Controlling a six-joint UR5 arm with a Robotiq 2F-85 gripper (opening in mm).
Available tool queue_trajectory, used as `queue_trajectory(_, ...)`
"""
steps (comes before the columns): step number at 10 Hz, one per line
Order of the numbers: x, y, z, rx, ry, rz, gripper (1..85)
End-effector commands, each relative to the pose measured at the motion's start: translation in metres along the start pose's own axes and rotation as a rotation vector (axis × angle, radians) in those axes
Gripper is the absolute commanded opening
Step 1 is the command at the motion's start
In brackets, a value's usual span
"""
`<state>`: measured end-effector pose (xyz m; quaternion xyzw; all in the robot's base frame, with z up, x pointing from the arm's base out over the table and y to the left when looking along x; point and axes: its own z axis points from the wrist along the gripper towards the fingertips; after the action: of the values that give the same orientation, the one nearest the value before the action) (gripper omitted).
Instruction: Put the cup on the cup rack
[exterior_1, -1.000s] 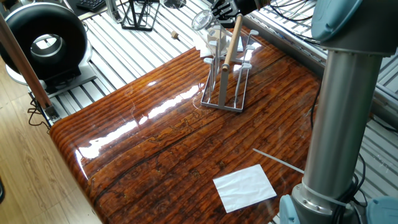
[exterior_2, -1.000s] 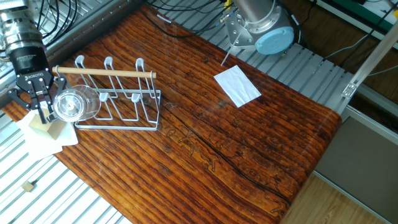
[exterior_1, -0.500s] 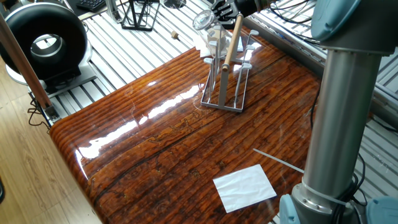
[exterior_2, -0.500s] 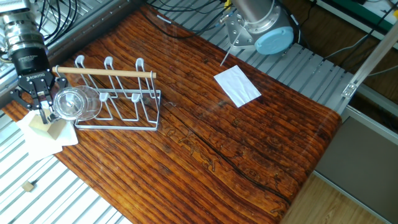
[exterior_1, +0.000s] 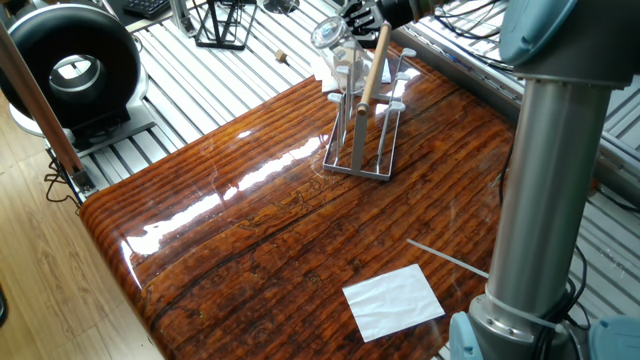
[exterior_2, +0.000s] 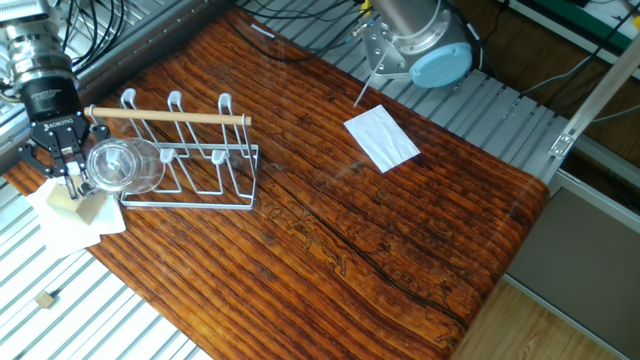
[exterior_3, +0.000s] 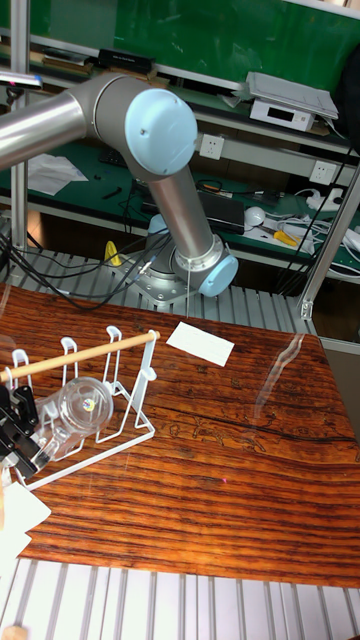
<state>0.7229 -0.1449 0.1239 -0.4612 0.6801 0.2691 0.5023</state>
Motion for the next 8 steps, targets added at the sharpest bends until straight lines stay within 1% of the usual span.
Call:
queue_trajectory(1, -0.002, 0.0, -0.002, 0.002, -0.019, 0.001, 1.0)
queue_trajectory(4, 0.006, 0.0, 0.001, -0.001, -0.015, 0.001, 1.0)
queue_trajectory(5, 0.005, 0.001, 0.0, -0.006, -0.013, 0.003, 1.0)
queue_trajectory(8, 0.01, 0.001, 0.002, -0.006, -0.01, -0.006, 1.0)
